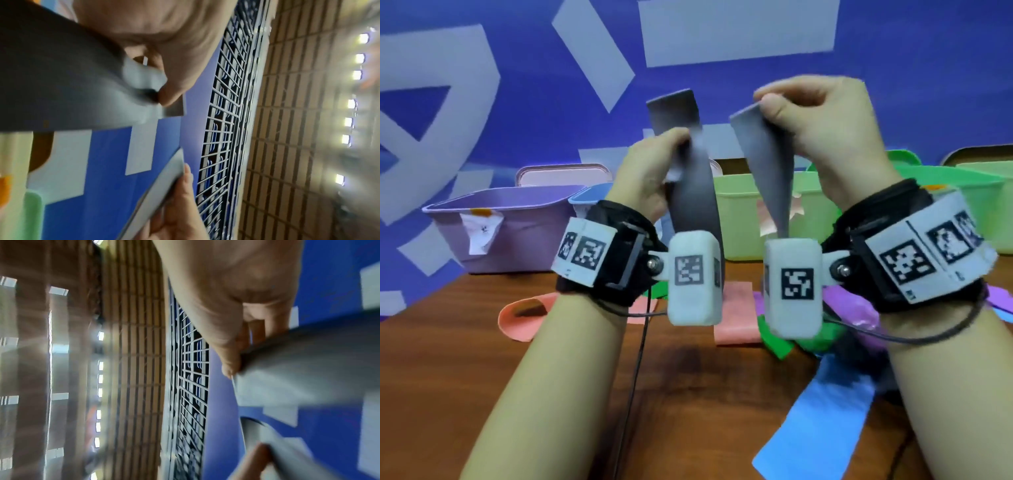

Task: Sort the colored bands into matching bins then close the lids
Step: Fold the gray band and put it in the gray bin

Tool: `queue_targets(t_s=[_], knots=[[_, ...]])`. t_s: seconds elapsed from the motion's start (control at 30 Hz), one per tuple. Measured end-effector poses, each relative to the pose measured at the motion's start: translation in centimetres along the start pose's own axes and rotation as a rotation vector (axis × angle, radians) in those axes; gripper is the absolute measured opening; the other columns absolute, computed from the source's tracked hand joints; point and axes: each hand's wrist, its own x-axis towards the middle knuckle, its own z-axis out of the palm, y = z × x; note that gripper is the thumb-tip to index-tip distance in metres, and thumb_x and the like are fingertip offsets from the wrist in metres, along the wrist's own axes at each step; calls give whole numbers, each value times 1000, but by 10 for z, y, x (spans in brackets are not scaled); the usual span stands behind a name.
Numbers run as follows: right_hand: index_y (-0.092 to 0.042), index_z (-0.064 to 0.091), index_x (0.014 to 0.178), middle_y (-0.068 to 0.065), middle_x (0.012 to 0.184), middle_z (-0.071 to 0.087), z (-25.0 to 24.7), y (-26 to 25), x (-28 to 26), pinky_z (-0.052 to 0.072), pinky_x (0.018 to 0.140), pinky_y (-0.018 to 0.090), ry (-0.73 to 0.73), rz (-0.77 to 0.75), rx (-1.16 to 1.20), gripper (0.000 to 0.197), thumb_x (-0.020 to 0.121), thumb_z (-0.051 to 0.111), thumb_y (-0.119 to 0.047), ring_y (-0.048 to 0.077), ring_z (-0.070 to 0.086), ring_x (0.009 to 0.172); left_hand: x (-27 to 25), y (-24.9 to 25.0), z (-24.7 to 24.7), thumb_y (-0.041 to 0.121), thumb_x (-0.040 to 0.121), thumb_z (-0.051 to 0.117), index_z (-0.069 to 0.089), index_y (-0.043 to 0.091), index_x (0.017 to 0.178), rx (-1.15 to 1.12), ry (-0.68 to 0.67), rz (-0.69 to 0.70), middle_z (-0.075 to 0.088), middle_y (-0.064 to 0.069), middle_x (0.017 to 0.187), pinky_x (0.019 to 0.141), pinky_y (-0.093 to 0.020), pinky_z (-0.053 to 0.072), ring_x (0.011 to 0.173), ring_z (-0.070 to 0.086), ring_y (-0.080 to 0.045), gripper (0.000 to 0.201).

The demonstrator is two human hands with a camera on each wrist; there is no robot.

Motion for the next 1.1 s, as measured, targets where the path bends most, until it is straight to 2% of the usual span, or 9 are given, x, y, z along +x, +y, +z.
queue_targets(t_s=[0.07, 0.17, 0.3, 0.4, 0.53, 0.67, 0.77, 0.9, 1.1], knots=[[-16, 70, 82, -12, 65, 63, 4, 5, -6, 44, 53, 13, -98, 70, -75, 11, 84, 64, -8, -7, 54, 56, -1, -6, 2, 24, 89, 59, 60, 11, 85, 75, -17, 28, 62, -3, 73, 57, -20, 44, 66, 59, -13, 14], [-20, 68, 78, -12, 64, 65, 9, -1, -6, 50, 60, 22, -156, 123, 132, 15, 86, 63, -8, 0, 58, 62, 0, -13, 7, 28, 90, 60, 60, 9, 99, 56, -48, 58, 65, -12, 89, 54, -19, 46, 69, 61, -15, 22], [-17, 66, 78, -10, 64, 66, 9, -16, -4, 52, 65, 24, -140, 62, 422, 16, 87, 60, -5, 5, 59, 65, -6, -7, 12, 16, 90, 58, 60, 6, 95, -6, -87, 74, 64, -12, 86, 56, -20, 49, 62, 62, -12, 11], [-17, 66, 77, -10, 64, 65, 13, -13, -6, 51, 61, 24, -119, 43, 315, 16, 85, 63, -5, 6, 59, 64, -10, -5, 14, 7, 93, 54, 61, 3, 100, -35, -184, 103, 66, -8, 82, 56, -18, 52, 63, 63, -11, 11], [-20, 65, 72, -10, 64, 64, 22, 7, -8, 51, 62, 23, -74, 42, 145, 21, 81, 65, -1, 1, 58, 61, -16, -3, 19, 12, 97, 44, 58, 10, 82, -57, -280, 83, 61, 5, 53, 46, -14, 45, 46, 56, -4, 20], [-22, 66, 73, -8, 70, 65, 23, 22, -7, 52, 72, 23, -38, 47, 82, 20, 79, 68, -3, 0, 59, 66, -16, -4, 20, 28, 103, 31, 60, 7, 93, -228, -262, -2, 68, -4, 71, 67, -27, 55, 70, 65, -15, 37], [-22, 68, 73, -9, 71, 67, 22, 27, -7, 53, 73, 24, -42, 59, 71, 19, 80, 68, -4, 1, 60, 68, -17, -8, 21, 29, 103, 30, 59, 4, 103, -211, -239, -29, 66, -8, 80, 65, -25, 55, 72, 64, -16, 38], [-21, 67, 74, -10, 68, 66, 19, 22, -5, 54, 63, 25, -4, 79, 153, 18, 81, 67, -5, 3, 59, 65, -18, -10, 23, 24, 103, 32, 56, 3, 112, -193, -223, -48, 63, -13, 95, 68, -27, 53, 83, 60, -20, 34], [-18, 68, 78, -4, 70, 65, 18, 24, -6, 56, 57, 24, 60, 83, 119, 13, 81, 68, -6, 6, 60, 64, -23, -7, 27, 21, 101, 34, 58, 6, 101, -156, -268, -49, 60, -10, 90, 71, -27, 46, 83, 55, -20, 28]])
